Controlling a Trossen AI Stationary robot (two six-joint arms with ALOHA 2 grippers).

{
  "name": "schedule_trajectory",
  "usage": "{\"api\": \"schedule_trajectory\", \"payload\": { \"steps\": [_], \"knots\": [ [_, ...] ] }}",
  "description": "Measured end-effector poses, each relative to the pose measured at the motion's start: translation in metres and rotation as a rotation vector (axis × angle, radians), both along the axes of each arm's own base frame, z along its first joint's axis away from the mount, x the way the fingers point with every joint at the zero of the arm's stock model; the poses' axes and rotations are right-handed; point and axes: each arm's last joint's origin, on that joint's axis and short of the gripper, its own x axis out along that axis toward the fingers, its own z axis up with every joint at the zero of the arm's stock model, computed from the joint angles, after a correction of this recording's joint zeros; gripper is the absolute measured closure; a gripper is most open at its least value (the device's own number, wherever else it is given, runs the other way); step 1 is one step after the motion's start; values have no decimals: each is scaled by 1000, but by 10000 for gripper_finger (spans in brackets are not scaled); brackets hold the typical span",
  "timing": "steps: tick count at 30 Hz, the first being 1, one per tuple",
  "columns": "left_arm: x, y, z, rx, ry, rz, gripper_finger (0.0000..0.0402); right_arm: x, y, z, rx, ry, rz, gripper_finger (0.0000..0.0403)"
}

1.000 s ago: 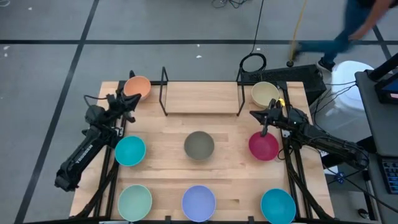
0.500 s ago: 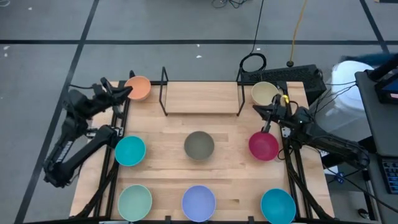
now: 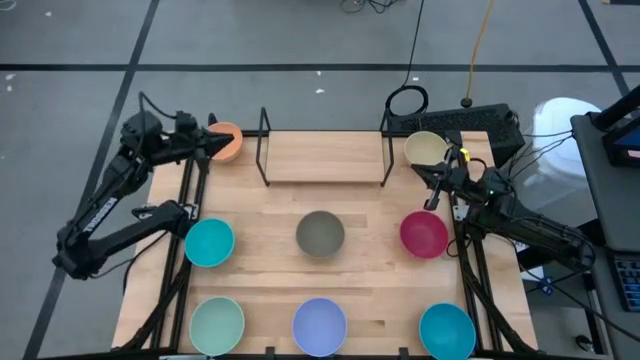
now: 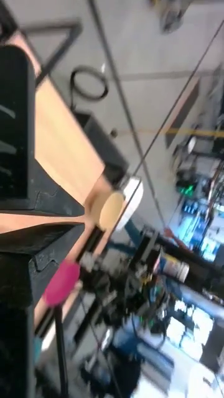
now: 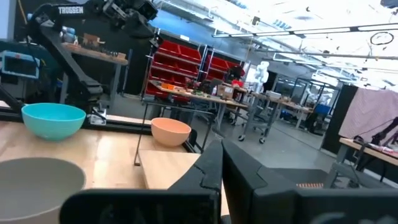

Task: Place and stack bowls onto a shelf
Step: Put the gray bowl on the shelf

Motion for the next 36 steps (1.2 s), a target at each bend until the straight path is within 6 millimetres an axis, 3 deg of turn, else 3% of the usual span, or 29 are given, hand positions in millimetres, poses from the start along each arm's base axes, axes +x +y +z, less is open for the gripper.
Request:
{"api": "schedule_trajectory", "payload": {
  "steps": [7, 14, 20, 32, 36],
  "knots": [
    [11, 7, 0, -116, -43, -23, 370, 0, 0, 0, -27, 9, -2, 403],
    [19, 0, 0, 47, 1, -121, 371, 0, 0, 1, -28, 9, -3, 403],
    [23, -5, 0, 111, 19, -180, 395, 0, 0, 1, -27, 5, -2, 403],
    [29, -8, 7, -92, -96, -185, 338, 0, 0, 1, -30, 5, -3, 403],
    [36, -10, 11, -19, -119, -235, 316, 0, 0, 1, -63, 17, -7, 403]
  ]
}}
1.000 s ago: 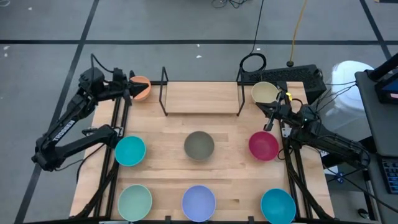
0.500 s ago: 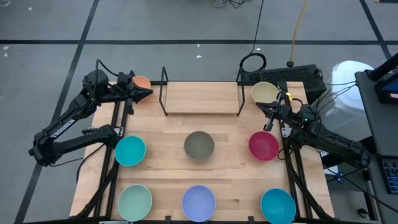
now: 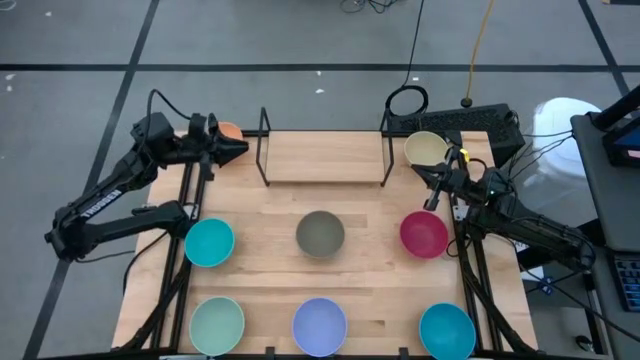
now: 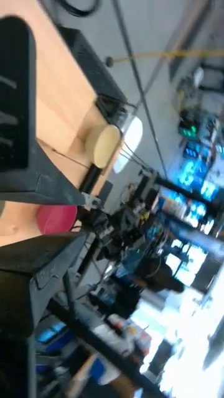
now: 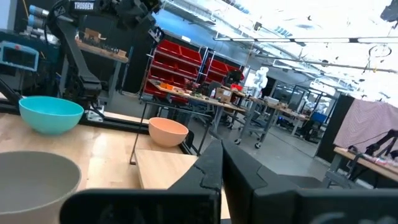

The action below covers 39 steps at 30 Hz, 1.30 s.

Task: Place and stack bowls onto a shelf
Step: Put the gray bowl on the shelf

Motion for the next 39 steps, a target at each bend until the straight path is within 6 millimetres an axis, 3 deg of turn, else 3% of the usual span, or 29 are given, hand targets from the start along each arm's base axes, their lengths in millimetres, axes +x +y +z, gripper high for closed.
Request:
{"api": "schedule_trajectory", "payload": {
  "steps": [6, 11, 17, 26, 39],
  "knots": [
    [20, -12, 7, 203, -72, -141, 314, 0, 0, 2, -8, -21, 0, 403],
    [41, -21, -2, 262, -30, -250, 314, -1, 0, 4, -2, -38, 2, 403],
    [63, -27, -27, 309, 148, -273, 314, 0, 0, 3, 4, -34, 3, 403],
    [80, -40, -60, 554, 457, -259, 314, 1, 0, -9, 140, 45, 10, 403],
    [106, -91, -92, 828, 642, -421, 314, 1, 0, -9, 160, 41, 15, 403]
  ]
}}
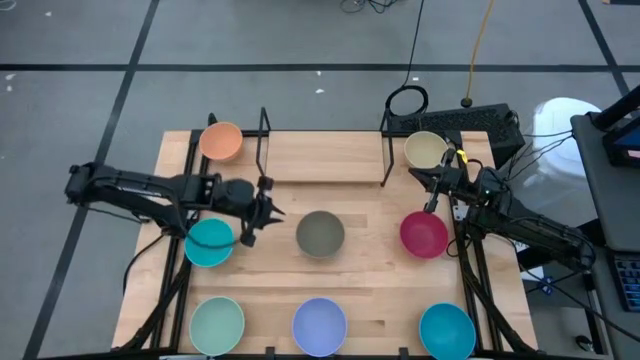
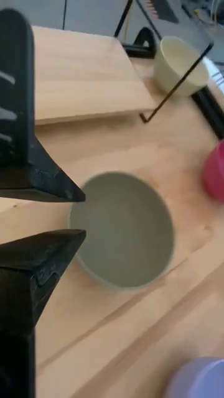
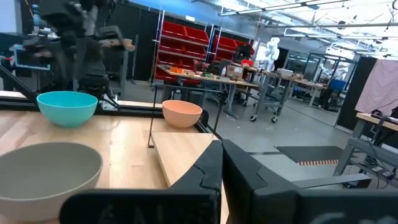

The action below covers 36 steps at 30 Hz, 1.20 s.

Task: Place and stack bowls onto a shelf
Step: Put the gray bowl on the shelf

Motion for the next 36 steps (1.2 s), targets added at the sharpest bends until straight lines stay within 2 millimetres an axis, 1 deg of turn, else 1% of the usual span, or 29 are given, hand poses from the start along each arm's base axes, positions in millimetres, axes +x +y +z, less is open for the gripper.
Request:
{"api": "schedule_trajectory", "payload": {
  "steps": [2, 6, 10, 13, 19, 24, 28, 32, 36],
  "knots": [
    [5, -7, -7, -6, 37, 16, 314, 0, 0, 0, -1, 0, 0, 403],
    [17, -18, -23, -80, 91, 61, 314, 0, 0, 0, 20, -8, 4, 403],
    [31, -30, -31, -134, 67, 65, 314, 0, 0, 0, 28, -12, 5, 403],
    [36, -37, -38, -141, 80, 54, 314, 0, 0, 0, 28, -12, 5, 403],
    [40, -45, -51, -38, 128, -39, 314, 0, 0, 0, 27, -11, 5, 403],
    [44, -49, -65, 90, 181, -125, 314, 0, 0, 0, 26, -11, 6, 403],
    [47, -49, -73, 146, 214, -159, 314, 0, 0, 0, 25, -11, 6, 403],
    [50, -48, -73, 231, 189, -168, 314, 0, 0, 0, 25, -11, 6, 403],
    [54, -48, -64, 315, 171, -189, 314, 0, 0, 0, 25, -11, 6, 403]
  ]
}}
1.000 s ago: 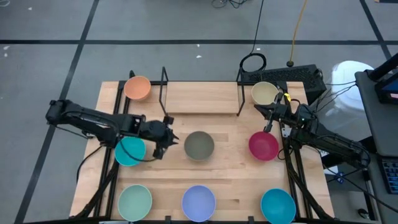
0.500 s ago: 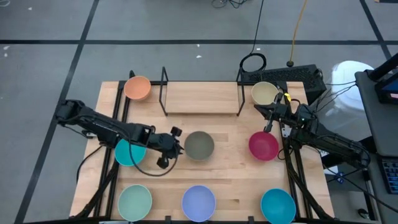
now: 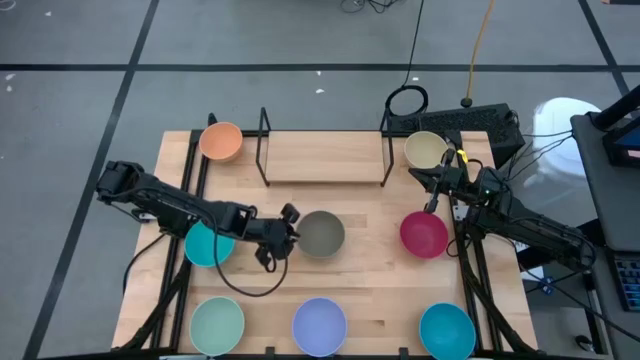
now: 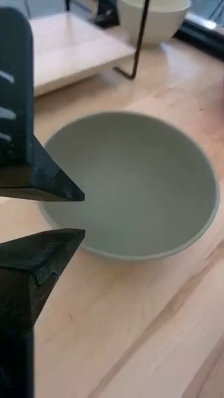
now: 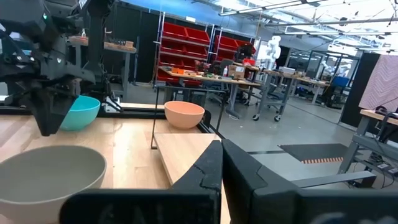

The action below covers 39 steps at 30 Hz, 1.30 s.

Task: Place and stack bowls onto a shelf
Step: Put the gray bowl on the shelf

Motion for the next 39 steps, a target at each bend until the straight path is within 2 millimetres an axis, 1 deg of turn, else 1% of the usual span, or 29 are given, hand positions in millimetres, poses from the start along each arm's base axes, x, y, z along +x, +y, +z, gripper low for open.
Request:
{"api": "schedule_trajectory", "payload": {
  "steps": [4, 11, 22, 27, 31, 39],
  "knots": [
    [0, 0, 3, 46, 25, -46, 314, 0, 0, 0, 0, 0, 0, 403],
    [-6, 1, -1, 102, 109, -152, 314, 0, 0, 0, 0, 0, 0, 403],
    [-4, 0, 0, 172, 96, -244, 314, 0, 0, 0, -4, 1, 0, 403],
    [-4, -1, -1, 138, 99, -260, 314, 0, 0, 0, -4, 2, 0, 403],
    [2, -2, -7, 133, 102, -270, 314, 0, 0, 0, -4, 2, 0, 403],
    [32, -1, -11, 181, 139, -306, 314, 0, 0, -1, 0, 10, -1, 403]
  ]
}}
